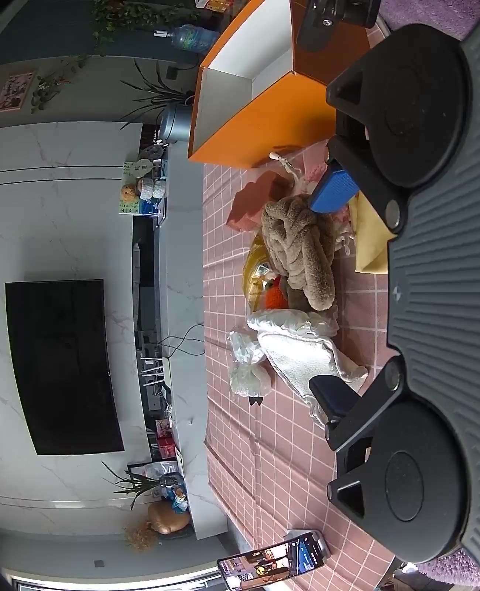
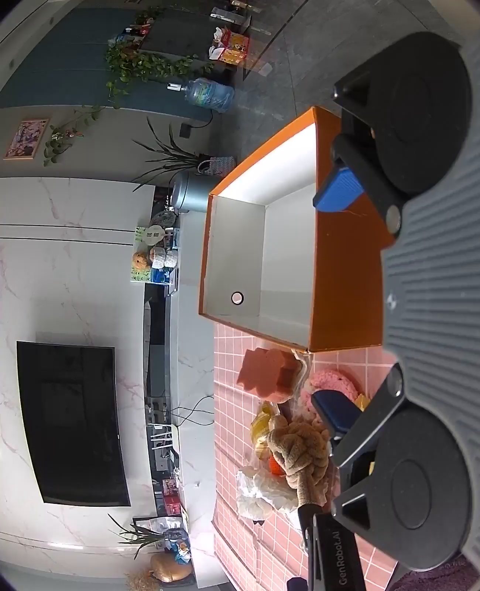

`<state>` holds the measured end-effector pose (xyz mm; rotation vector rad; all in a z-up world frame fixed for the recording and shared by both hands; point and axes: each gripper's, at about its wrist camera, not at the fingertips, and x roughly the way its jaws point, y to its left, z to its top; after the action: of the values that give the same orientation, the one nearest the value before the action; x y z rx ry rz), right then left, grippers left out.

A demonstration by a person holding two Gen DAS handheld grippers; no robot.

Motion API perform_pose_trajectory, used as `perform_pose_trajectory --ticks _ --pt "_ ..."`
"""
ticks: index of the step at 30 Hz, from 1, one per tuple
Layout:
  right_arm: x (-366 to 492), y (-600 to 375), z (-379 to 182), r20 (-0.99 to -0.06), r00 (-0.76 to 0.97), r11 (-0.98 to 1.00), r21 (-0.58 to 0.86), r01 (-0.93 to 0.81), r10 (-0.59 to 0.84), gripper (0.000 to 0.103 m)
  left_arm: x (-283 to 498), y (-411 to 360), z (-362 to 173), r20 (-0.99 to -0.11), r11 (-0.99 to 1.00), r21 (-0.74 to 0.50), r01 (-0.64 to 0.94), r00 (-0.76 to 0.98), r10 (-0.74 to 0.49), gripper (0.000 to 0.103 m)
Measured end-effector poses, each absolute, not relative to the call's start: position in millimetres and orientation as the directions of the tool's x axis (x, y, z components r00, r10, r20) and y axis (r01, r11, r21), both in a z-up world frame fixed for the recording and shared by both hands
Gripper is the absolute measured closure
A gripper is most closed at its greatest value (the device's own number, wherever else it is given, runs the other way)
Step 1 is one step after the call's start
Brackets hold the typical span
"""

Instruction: Organize soft objects

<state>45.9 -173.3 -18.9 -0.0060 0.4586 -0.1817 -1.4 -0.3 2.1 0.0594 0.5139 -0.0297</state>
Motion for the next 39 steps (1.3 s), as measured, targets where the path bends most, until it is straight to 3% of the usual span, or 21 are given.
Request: perform_pose_trajectory --ticks 39 --pt "48.6 -178.2 -22.0 -0.467 0.863 0.979 -0.033 0.202 -0.194 0.002 -1.0 -1.0 -3.5 -0.507 0.998 0.045 0.047 0.862 -0.017 0.000"
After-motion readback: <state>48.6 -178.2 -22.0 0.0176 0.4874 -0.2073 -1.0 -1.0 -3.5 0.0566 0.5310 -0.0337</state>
